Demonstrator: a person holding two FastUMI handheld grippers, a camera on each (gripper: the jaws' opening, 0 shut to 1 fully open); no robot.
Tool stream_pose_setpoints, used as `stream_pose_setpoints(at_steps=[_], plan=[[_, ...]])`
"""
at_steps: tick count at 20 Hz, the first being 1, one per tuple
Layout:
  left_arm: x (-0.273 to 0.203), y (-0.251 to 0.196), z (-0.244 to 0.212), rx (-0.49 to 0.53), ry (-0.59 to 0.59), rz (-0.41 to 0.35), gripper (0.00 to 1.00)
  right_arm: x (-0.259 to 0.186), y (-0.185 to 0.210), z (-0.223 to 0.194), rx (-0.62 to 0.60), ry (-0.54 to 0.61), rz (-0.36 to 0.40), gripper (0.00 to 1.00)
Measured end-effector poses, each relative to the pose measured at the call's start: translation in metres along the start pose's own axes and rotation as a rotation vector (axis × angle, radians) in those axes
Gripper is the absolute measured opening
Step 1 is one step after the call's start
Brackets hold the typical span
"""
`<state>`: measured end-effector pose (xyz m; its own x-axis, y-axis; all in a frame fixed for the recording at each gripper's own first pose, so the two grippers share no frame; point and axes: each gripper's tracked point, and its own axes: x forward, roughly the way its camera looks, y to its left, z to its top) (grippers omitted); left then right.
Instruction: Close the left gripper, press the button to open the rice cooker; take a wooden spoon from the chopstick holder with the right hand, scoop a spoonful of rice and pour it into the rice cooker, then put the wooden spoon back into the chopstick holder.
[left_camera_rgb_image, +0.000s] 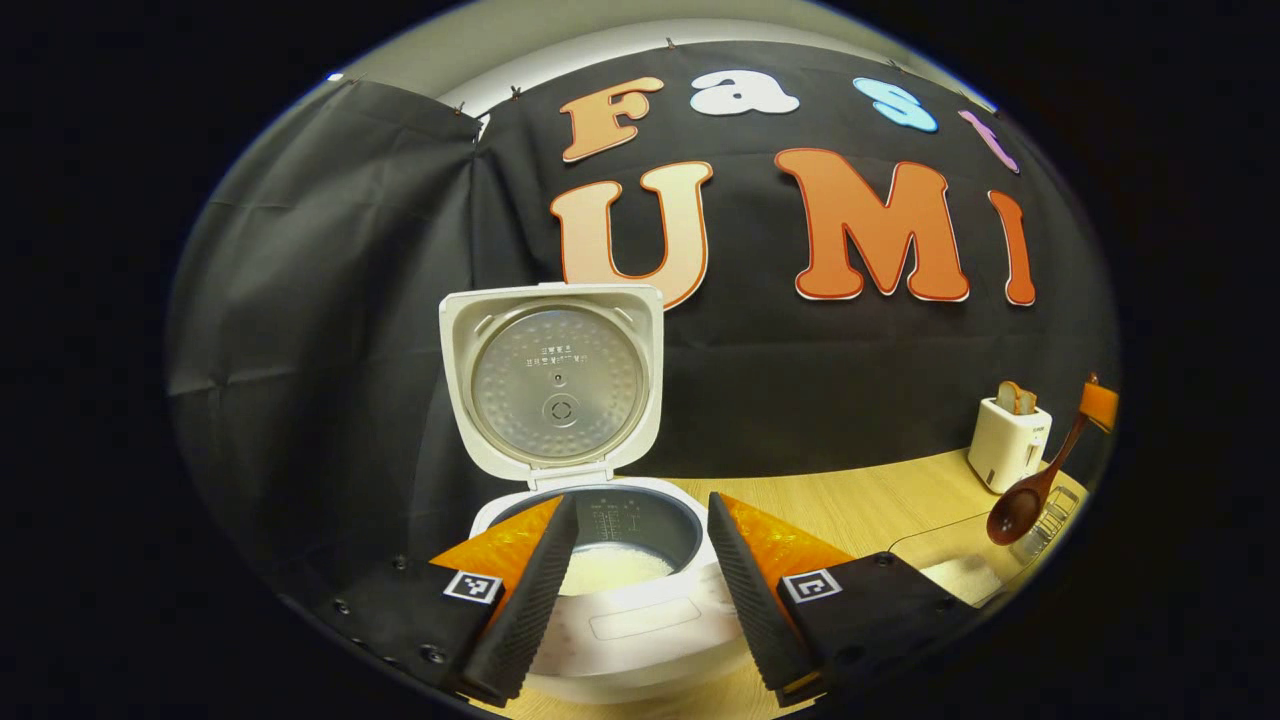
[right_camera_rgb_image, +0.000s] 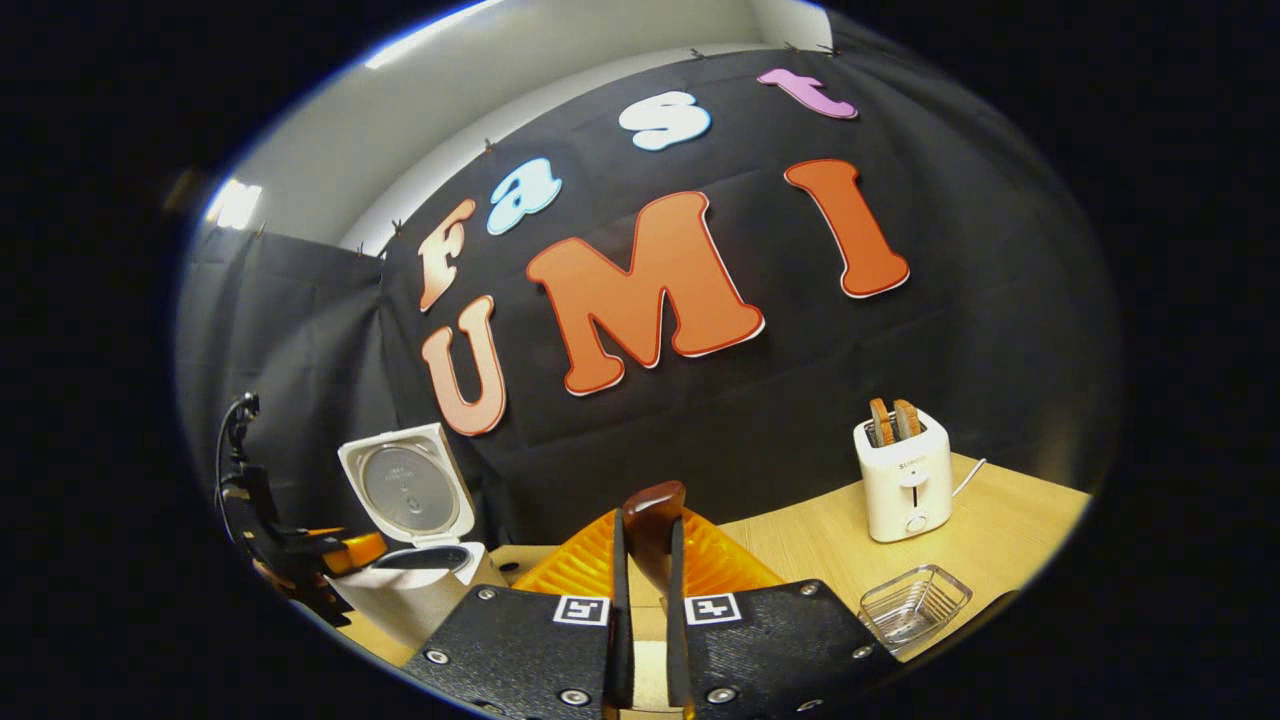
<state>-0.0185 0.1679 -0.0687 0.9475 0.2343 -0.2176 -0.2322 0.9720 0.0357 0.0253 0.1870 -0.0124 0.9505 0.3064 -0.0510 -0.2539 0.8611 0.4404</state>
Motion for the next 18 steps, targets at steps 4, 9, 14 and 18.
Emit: stream_pose_setpoints(at_steps=[4,9,14,18], plan=[[0.002,-0.003,-0.012,-0.004,0.027,-0.007,0.87,0.005,0.003,-0.021,-0.102,0.049,-0.037,0.13],[0.007,0.001,-0.019,-0.002,0.041,0.013,0.85,0.011,0.009,-0.056,-0.226,0.09,-0.087,0.13],[0.007,0.002,-0.021,-0.012,0.039,0.011,0.87,0.017,0.006,-0.069,-0.138,0.11,-0.11,0.13],[0.008,0.003,-0.026,-0.021,0.055,0.009,0.85,0.023,0.008,-0.086,0.065,0.184,-0.085,0.13]])
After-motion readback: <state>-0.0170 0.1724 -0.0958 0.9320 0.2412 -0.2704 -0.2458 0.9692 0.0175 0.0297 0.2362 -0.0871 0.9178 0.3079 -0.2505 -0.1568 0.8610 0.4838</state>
